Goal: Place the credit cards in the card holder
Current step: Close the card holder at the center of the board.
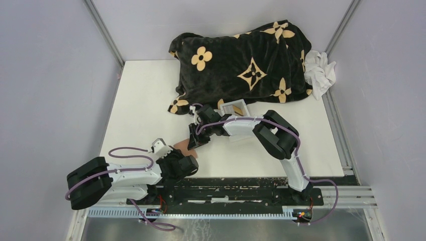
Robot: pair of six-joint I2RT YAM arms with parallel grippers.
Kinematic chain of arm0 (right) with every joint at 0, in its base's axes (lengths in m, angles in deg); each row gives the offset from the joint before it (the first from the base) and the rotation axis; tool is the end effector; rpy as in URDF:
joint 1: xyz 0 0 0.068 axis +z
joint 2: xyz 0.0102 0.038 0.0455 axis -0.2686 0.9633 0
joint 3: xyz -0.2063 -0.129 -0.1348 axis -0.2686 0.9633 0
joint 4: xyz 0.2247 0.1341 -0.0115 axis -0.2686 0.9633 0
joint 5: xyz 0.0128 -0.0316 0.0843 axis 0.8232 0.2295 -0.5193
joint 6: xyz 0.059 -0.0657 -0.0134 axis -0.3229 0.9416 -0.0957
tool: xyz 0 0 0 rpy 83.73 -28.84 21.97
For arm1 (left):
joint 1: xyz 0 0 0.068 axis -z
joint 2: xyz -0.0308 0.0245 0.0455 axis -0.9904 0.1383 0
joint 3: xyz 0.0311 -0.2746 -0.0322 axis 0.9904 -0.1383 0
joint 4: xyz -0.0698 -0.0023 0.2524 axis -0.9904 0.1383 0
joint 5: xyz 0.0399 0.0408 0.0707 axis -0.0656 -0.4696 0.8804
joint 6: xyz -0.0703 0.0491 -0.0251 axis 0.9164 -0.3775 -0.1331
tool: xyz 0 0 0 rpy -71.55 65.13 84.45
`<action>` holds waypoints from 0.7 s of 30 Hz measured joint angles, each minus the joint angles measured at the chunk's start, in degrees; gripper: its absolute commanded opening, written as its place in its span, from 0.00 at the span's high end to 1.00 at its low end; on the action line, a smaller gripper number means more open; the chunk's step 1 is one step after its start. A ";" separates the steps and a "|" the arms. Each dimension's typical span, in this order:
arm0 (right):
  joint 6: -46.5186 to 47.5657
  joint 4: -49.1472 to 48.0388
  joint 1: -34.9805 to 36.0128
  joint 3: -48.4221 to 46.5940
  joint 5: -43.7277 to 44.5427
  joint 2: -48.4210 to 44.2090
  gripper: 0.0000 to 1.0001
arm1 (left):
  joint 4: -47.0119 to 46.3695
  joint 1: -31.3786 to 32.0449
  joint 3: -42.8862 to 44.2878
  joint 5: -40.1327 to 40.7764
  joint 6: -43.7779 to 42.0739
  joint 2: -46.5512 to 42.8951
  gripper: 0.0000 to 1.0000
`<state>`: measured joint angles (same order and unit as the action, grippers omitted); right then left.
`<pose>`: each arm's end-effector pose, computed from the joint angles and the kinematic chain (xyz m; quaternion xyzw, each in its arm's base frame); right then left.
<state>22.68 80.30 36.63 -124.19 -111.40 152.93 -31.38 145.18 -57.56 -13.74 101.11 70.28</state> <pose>0.2615 0.3978 0.0971 -0.1959 0.8956 0.3928 0.0731 0.1286 -0.1011 0.1035 -0.3418 0.7845 -0.0793 0.5112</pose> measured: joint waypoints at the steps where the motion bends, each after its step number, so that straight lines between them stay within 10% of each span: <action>1: -0.13 0.04 -0.07 -0.07 -0.17 0.13 0.78 | 0.07 0.00 0.15 -0.02 0.00 0.22 0.93; 6: -0.96 0.04 -0.31 -0.11 -0.66 0.79 0.79 | 0.11 0.02 0.85 0.48 0.00 1.81 0.94; 12: -1.95 -2.82 -0.37 1.79 -0.96 -0.42 0.50 | 0.57 0.15 1.01 0.98 0.00 1.55 0.87; 21: 2.10 -3.43 2.08 3.26 4.20 -3.87 0.37 | 3.32 0.33 6.14 1.05 -7.41 -11.67 0.71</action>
<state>24.78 76.87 38.70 -120.93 -107.21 149.06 -28.06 145.51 -51.42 -12.69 93.70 58.61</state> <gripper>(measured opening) 0.588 0.235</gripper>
